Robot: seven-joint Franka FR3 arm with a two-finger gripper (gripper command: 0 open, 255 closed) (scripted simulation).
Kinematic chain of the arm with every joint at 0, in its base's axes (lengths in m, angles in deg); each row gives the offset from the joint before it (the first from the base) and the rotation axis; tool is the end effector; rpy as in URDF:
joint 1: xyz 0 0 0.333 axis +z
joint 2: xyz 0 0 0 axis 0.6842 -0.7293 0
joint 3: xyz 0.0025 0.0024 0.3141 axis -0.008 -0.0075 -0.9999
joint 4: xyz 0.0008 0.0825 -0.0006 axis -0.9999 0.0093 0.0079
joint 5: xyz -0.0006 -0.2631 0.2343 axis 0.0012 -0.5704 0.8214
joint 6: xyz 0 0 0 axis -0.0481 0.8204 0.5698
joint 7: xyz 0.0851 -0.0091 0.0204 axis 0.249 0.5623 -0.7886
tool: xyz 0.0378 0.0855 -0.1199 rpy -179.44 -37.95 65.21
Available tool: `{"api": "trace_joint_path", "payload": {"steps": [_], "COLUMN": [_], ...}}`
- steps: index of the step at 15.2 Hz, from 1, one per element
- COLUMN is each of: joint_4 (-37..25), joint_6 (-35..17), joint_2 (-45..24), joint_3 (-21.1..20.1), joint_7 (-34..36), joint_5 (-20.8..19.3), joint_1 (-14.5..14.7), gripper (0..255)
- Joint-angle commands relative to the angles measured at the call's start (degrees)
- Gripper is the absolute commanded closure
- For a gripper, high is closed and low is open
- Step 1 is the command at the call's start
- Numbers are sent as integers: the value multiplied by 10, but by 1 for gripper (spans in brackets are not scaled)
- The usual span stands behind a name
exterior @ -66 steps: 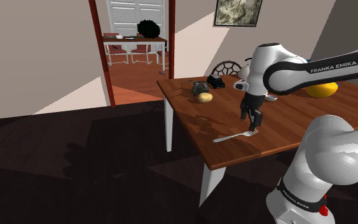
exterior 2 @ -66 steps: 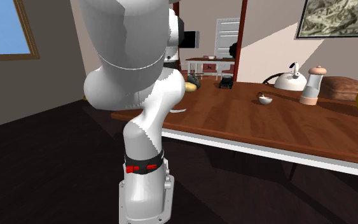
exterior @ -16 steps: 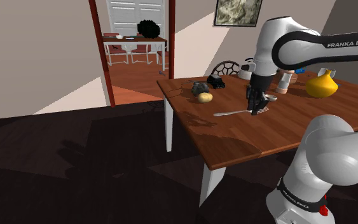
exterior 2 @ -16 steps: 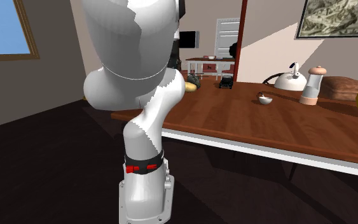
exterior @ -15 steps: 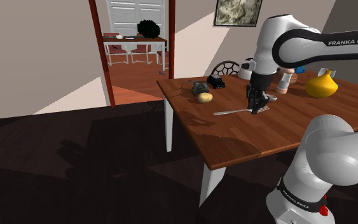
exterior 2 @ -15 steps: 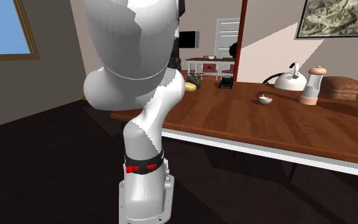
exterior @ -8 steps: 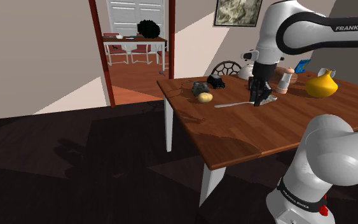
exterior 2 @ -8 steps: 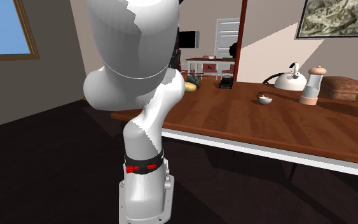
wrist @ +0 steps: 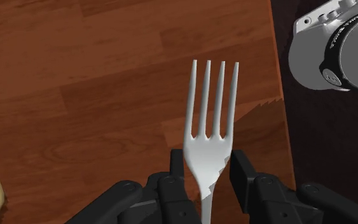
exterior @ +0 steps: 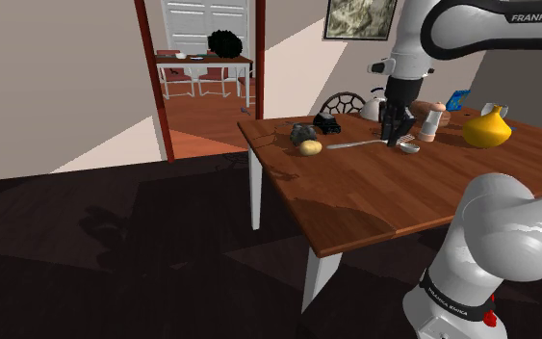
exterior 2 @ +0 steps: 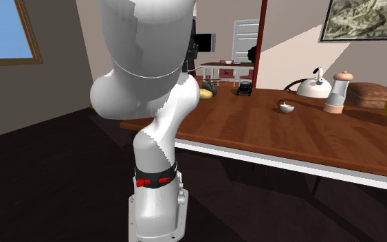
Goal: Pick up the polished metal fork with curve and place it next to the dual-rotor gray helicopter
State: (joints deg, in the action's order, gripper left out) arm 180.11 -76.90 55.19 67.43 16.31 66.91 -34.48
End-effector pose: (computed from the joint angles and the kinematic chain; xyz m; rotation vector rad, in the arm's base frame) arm 0.2243 -0.1168 0.4908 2.8426 1.2560 -0.0492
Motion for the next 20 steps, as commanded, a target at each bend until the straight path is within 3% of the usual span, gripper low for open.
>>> {"api": "trace_joint_path", "payload": {"steps": [1, 7, 12, 17, 20], "joint_4": [-23, -111, -200, -302, -373], "joint_6": [-17, -63, -95, -120, -128], "joint_2": [-35, -147, -251, -374, -474], "joint_3": [26, 113, 191, 286, 354], "joint_7": [-18, -83, -148, -233, -306], "joint_5": [-13, -33, -20, 35, 108], "joint_1": [3, 24, 55, 96, 118], "gripper": [255, 255, 255, 255, 255]}}
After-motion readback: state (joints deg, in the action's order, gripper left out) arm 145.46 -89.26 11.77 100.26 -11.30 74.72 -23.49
